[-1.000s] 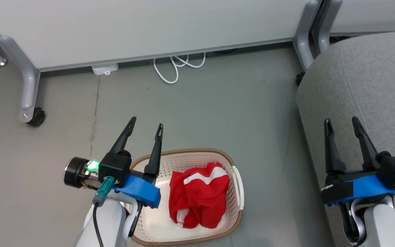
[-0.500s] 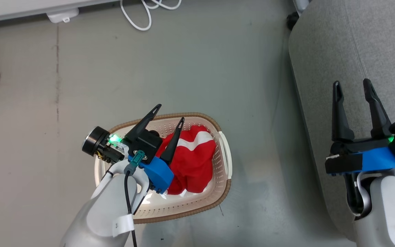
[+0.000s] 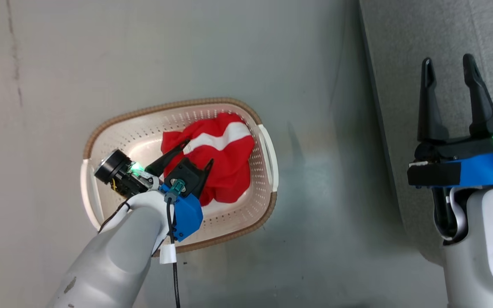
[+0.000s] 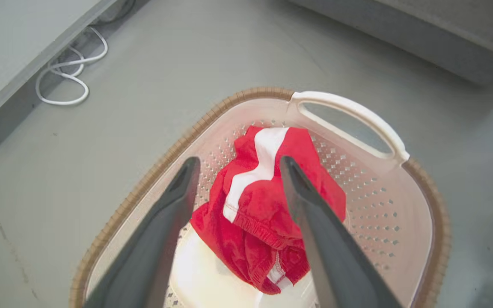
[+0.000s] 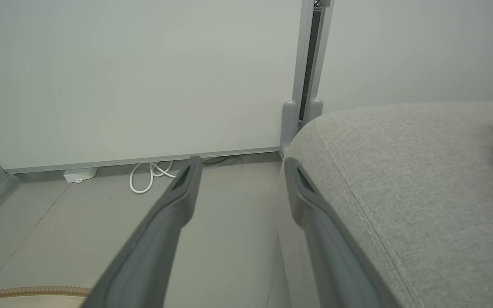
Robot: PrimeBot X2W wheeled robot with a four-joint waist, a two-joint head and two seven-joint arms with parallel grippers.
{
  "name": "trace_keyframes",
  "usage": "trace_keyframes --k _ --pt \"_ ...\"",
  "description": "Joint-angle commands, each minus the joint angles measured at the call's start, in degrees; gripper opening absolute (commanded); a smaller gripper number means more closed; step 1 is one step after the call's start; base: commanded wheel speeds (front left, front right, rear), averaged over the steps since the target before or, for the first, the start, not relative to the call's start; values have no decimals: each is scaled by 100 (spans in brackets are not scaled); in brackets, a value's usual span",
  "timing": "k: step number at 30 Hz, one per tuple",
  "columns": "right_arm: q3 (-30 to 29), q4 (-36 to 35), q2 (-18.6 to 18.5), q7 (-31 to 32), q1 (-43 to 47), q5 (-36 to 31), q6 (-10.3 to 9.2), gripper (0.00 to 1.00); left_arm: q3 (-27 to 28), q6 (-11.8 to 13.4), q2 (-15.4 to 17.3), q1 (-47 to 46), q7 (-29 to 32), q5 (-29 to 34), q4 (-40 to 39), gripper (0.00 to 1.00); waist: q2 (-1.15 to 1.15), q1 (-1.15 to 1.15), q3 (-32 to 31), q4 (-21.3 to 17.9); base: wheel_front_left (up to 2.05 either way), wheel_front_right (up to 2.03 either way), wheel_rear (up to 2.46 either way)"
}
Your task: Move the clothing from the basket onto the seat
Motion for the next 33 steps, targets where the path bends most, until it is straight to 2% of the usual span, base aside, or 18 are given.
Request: trace_keyframes --k 1,13,26,33 --pt "1 -35 1 -3 -102 14 1 100 -17 -2 30 -101 -15 -1 26 100 0 -1 179 -50 0 0 0" --pt "36 -238 -19 -3 -486 -29 1 100 -708 -2 -75 -821 33 -47 1438 100 0 -1 1092 -117 0 0 0" --pt "-84 -655 -71 -3 -770 1 1 100 -1000 31 106 -1488 355 -50 1677 100 0 -1 2040 -175 0 0 0" --pt "-95 -863 -53 -2 -775 -20 1 100 -1082 179 183 -1748 509 -25 1701 100 0 -1 2353 -219 0 0 0"
